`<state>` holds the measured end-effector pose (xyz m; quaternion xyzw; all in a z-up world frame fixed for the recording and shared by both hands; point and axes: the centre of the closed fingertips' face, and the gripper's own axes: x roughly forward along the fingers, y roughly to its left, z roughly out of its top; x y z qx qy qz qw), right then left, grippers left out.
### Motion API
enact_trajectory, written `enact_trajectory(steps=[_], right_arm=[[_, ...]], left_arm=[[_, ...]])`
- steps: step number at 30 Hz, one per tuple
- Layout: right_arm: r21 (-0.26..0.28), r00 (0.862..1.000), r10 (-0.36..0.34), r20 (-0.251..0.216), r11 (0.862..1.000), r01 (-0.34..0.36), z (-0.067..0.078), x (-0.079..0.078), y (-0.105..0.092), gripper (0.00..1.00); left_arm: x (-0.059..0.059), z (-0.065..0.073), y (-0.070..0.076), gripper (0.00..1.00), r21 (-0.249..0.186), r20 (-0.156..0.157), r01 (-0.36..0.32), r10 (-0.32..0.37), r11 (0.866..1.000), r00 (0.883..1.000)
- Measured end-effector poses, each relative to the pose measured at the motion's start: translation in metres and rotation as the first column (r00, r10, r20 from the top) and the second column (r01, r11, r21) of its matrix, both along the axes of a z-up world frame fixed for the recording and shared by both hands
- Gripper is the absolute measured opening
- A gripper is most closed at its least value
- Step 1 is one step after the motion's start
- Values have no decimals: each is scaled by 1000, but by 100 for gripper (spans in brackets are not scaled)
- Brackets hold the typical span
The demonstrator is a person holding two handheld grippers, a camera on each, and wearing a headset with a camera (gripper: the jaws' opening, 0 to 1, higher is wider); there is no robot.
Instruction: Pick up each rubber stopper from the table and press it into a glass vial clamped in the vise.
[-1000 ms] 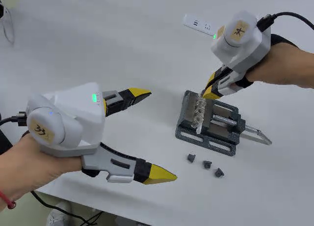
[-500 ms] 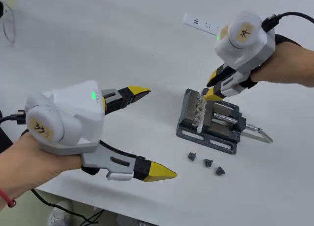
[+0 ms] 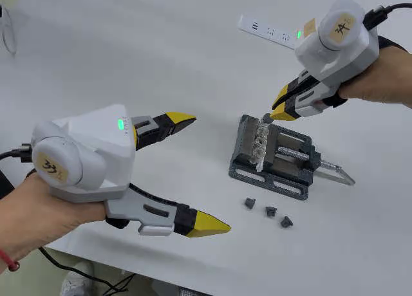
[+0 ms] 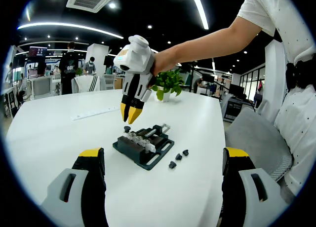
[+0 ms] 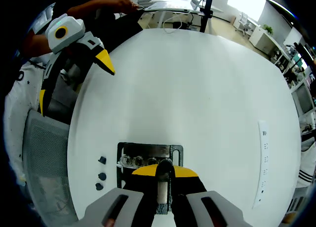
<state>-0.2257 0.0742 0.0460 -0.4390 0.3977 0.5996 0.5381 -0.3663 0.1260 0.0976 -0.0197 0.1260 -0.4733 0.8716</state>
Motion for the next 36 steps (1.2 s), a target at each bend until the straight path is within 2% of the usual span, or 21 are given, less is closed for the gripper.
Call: enact_trajectory(steps=[9, 19, 36], right_arm=[[-14, 1000, 7, -15, 1000, -7, -9, -1, 0, 3], [-18, 1000, 4, -14, 1000, -4, -12, 1, -1, 4], [-43, 998, 59, 27, 997, -58, -14, 3, -2, 1]], left_arm=[[-1, -3, 1, 99, 5, -8, 4, -4, 1000, 1000], [0, -3, 2, 99, -1, -10, 0, 0, 1000, 1000], [0, 0, -1, 99, -9, -3, 6, -6, 1000, 1000]])
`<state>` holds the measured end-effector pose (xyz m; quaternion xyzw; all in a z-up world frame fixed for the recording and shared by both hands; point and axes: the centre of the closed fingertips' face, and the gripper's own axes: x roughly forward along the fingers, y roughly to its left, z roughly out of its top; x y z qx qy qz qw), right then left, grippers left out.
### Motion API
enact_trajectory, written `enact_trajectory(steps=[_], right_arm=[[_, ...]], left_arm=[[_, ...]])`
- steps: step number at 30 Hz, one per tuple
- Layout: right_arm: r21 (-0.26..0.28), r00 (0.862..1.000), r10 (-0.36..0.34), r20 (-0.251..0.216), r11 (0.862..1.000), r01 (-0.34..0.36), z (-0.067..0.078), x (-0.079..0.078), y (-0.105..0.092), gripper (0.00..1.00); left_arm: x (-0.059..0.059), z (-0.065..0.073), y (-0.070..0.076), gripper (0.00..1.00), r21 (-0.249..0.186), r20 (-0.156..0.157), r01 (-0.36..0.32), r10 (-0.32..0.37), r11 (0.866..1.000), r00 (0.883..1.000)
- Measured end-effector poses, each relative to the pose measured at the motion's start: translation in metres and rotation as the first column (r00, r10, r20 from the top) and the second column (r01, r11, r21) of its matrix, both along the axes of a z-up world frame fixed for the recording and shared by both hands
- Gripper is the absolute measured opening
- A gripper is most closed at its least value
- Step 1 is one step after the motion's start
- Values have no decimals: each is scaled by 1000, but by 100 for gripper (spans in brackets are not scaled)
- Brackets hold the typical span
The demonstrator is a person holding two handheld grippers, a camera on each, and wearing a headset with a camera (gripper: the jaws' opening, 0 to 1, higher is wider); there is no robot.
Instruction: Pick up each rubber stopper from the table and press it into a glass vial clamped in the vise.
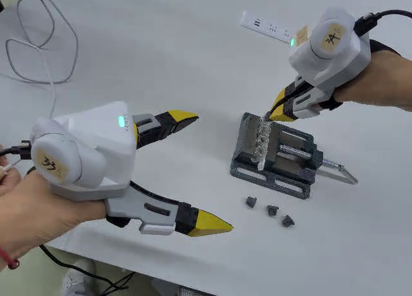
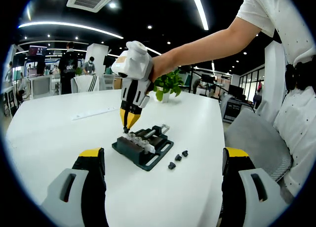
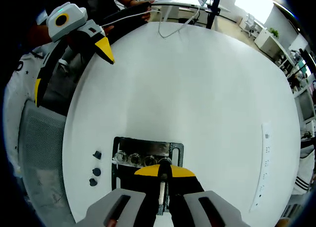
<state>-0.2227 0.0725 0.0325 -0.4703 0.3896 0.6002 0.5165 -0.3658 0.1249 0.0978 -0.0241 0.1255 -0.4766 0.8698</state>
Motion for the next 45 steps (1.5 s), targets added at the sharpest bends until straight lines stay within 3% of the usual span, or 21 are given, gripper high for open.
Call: enact_trajectory(steps=[29, 45], right_arm=[[-70, 1000, 16, -3, 997, -17, -4, 2, 3, 0], [-80, 1000, 1, -23, 997, -3, -4, 2, 1, 0]], left_arm=[[2, 2, -5, 98, -14, 0, 5, -5, 1000, 1000], [5, 3, -6, 98, -20, 3, 2, -2, 1000, 1000]])
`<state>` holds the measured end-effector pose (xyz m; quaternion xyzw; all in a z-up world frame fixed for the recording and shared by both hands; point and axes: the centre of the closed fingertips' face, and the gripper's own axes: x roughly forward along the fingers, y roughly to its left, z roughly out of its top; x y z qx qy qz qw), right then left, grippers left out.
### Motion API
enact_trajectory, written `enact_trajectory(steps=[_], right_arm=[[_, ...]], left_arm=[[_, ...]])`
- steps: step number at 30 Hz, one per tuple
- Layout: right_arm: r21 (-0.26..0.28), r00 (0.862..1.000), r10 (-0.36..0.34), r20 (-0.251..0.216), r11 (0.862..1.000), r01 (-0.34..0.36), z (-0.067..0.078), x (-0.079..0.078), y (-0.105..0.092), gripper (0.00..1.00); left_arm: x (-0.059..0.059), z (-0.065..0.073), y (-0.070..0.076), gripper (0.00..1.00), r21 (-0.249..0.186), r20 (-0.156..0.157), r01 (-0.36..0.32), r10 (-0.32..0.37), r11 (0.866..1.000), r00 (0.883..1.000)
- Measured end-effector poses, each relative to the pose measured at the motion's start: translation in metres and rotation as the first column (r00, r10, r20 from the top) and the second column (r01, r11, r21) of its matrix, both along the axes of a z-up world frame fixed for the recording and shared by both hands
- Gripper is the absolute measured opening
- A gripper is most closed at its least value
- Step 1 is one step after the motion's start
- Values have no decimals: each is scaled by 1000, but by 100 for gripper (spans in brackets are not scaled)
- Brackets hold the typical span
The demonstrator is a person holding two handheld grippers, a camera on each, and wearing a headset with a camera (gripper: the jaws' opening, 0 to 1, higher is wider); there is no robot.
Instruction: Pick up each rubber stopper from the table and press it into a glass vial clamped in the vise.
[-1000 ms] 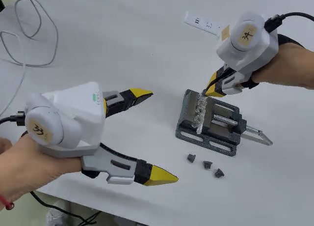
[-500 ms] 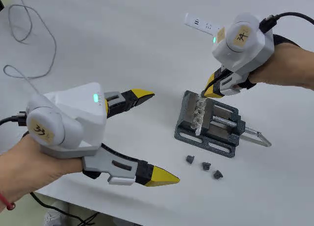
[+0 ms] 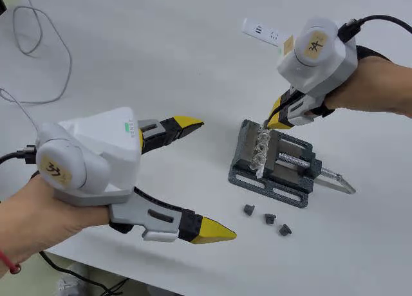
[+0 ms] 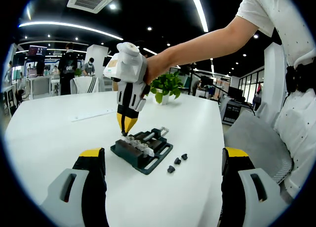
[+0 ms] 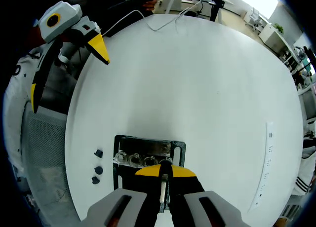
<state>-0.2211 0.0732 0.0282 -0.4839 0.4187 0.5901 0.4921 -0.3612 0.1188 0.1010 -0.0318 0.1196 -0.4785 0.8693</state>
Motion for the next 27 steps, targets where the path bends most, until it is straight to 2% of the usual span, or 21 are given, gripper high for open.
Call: enact_trajectory(steps=[8, 15, 21, 27], right_arm=[[-4, 1000, -6, -3, 1000, 6, -1, -1, 0, 0], [-14, 1000, 20, 19, 1000, -20, -1, -2, 0, 0], [-2, 1000, -10, 16, 1000, 10, -1, -1, -1, 0], [-28, 999, 19, 25, 999, -19, -1, -1, 0, 0]], left_arm=[[1, 1, 1, 98, -4, 0, -6, 6, 1000, 1000], [2, 3, 1, 97, -8, 3, -9, 9, 1000, 1000], [1, 3, 1, 97, -7, 1, -6, 6, 1000, 1000], [1, 4, -1, 98, -9, 6, -4, 4, 1000, 1000]])
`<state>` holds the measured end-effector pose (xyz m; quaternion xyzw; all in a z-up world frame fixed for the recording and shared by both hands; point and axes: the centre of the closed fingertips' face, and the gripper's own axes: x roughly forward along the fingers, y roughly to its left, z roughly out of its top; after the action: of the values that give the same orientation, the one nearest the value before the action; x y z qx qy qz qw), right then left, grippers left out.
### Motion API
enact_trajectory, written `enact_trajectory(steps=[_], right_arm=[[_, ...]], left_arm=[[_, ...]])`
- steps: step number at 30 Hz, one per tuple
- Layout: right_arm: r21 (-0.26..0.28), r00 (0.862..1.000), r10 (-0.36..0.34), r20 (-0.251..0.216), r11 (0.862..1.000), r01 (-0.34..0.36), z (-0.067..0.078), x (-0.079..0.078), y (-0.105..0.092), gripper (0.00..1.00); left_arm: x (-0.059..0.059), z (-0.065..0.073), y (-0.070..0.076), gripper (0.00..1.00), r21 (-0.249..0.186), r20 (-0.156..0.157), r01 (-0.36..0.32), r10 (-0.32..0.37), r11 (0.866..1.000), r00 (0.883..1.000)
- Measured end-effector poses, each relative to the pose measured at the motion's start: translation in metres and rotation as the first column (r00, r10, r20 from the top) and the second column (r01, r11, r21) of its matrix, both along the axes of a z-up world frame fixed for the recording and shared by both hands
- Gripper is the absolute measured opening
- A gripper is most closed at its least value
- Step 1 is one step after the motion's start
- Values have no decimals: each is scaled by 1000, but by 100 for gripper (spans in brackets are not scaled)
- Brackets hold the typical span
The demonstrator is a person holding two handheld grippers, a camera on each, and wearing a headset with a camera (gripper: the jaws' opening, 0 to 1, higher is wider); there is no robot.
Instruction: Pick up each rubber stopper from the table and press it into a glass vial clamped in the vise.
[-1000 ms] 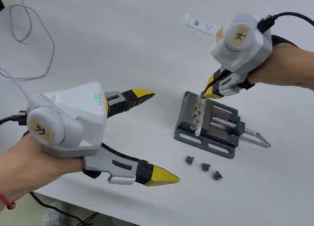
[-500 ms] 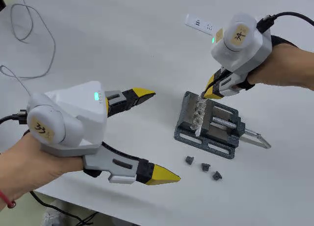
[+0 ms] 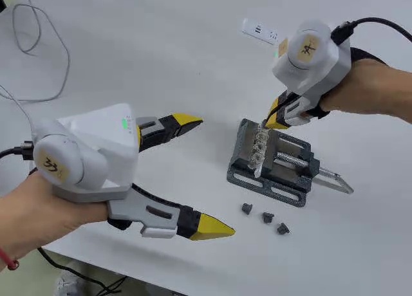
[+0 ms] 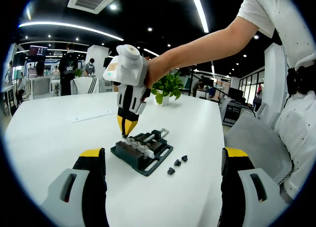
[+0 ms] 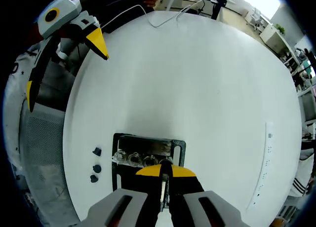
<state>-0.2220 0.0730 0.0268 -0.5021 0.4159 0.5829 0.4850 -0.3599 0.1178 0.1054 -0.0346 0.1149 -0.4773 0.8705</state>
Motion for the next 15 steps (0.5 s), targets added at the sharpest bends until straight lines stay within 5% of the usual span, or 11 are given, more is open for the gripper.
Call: enact_trajectory(steps=[15], right_arm=[[59, 999, -40, 26, 998, 38, 1, 1, 0, 0]], left_arm=[[-3, 4, 7, 98, 30, 8, 0, 0, 1000, 1000]])
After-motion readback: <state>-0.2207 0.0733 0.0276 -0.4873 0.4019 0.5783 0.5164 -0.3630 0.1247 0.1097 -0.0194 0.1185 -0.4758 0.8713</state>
